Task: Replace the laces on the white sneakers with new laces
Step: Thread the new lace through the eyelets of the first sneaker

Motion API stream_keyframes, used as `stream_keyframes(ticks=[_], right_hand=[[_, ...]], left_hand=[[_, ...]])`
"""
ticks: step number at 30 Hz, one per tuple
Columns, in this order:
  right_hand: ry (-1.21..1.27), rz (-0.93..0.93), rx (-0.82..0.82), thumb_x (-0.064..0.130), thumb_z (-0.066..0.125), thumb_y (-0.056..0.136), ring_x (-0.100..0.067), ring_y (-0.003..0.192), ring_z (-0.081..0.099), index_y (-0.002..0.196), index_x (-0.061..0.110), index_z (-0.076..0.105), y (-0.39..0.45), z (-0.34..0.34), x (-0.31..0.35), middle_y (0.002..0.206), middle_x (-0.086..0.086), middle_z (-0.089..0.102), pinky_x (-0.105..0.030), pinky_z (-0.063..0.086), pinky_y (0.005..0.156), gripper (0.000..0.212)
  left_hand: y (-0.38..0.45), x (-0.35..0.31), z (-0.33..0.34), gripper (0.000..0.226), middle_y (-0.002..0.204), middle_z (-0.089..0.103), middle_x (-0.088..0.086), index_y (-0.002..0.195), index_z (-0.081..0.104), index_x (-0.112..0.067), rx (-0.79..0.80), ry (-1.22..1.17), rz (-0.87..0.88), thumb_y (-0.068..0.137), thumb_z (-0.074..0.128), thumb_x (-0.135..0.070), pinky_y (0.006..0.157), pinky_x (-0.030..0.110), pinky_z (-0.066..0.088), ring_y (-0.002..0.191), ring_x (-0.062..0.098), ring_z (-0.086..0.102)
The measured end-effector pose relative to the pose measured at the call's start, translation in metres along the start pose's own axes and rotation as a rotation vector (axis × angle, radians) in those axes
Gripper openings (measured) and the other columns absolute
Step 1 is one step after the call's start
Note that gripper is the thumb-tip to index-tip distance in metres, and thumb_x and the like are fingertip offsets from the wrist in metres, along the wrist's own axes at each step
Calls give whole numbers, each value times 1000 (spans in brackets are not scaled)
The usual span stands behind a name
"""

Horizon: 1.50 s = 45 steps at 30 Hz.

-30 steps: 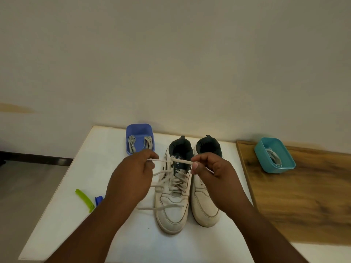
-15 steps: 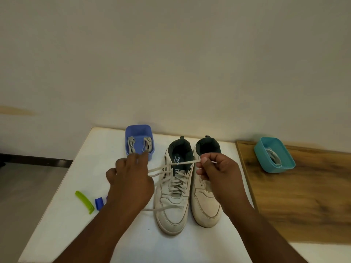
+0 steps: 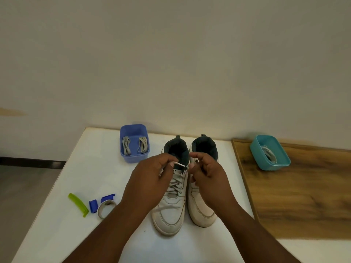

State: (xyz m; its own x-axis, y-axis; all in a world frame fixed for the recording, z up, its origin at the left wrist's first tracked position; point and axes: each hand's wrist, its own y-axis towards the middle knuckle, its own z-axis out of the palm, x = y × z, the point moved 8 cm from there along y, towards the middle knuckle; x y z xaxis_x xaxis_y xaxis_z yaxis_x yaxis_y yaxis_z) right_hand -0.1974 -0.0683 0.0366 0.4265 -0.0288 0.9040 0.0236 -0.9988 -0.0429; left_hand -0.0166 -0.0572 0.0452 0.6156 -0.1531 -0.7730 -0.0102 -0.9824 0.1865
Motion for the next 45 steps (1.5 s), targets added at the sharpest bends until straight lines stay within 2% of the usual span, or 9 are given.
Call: stream_keyframes(ticks=[4, 8, 11, 15, 19, 25, 30, 37, 45], right_hand=[[-238, -47, -8, 18, 57, 103, -6, 76, 65, 128, 44, 60, 2, 2, -14, 89, 15, 68, -17, 56, 74, 35], [-419, -148, 15, 21, 59, 102, 3, 94, 56, 137, 39, 60, 1, 14, -14, 113, 18, 63, -12, 44, 89, 39], [-511, -194, 19, 20, 56, 103, 2, 99, 51, 136, 37, 61, 1, 18, -14, 117, 13, 64, -4, 34, 85, 38], [-471, -204, 23, 21, 58, 100, -1, 93, 56, 129, 35, 63, 2, 16, -13, 108, 17, 62, -11, 42, 83, 32], [-472, -174, 27, 24, 59, 101, -1, 89, 58, 130, 35, 61, 3, 16, -18, 107, 17, 62, -17, 49, 83, 31], [-465, -149, 30, 21, 61, 100, -5, 92, 61, 126, 35, 61, 3, 17, -19, 110, 14, 65, -23, 54, 87, 30], [-452, -166, 27, 19, 63, 98, -4, 90, 61, 121, 35, 63, 3, 15, -18, 104, 16, 64, -18, 50, 82, 28], [-428, -176, 39, 21, 63, 98, -2, 88, 60, 122, 36, 64, 5, 16, -22, 102, 19, 63, -14, 47, 81, 28], [-410, -200, 34, 20, 65, 97, 6, 86, 57, 119, 36, 65, 4, 15, -21, 99, 23, 60, -10, 45, 82, 28]], left_hand=[[2, 6, 7, 29, 96, 70, -17, 111, 70, -34, -2, 43, -29, 98, 49, -50, 79, 19, 50, 88, 2, 63], [6, 5, 10, 23, 100, 63, -9, 111, 70, -33, -55, 163, -37, 100, 52, -40, 71, 8, 34, 87, 5, 57], [8, 7, 16, 23, 101, 62, -5, 116, 70, -34, -62, 249, -62, 100, 54, -34, 76, 23, 45, 92, 12, 58], [8, 9, 30, 26, 107, 64, -5, 118, 68, -36, 4, 392, -92, 102, 47, -40, 84, 36, 48, 97, 16, 55], [10, 12, 32, 33, 111, 64, -2, 131, 62, -30, 0, 292, -111, 103, 47, -38, 83, 29, 48, 100, 16, 57], [9, 4, 25, 26, 106, 65, 1, 119, 69, -27, 1, 334, -68, 103, 49, -31, 79, 30, 48, 95, 18, 58], [7, -1, 29, 24, 116, 56, -7, 115, 62, -37, 10, 500, -87, 102, 43, -39, 87, 34, 38, 107, 16, 48], [6, 8, 32, 13, 137, 51, -2, 100, 72, -38, -53, 514, -76, 92, 62, -39, 110, 55, 25, 140, 28, 32], [6, 11, 38, 12, 133, 53, 2, 98, 72, -36, -70, 575, -98, 91, 63, -37, 110, 60, 24, 142, 33, 31]])
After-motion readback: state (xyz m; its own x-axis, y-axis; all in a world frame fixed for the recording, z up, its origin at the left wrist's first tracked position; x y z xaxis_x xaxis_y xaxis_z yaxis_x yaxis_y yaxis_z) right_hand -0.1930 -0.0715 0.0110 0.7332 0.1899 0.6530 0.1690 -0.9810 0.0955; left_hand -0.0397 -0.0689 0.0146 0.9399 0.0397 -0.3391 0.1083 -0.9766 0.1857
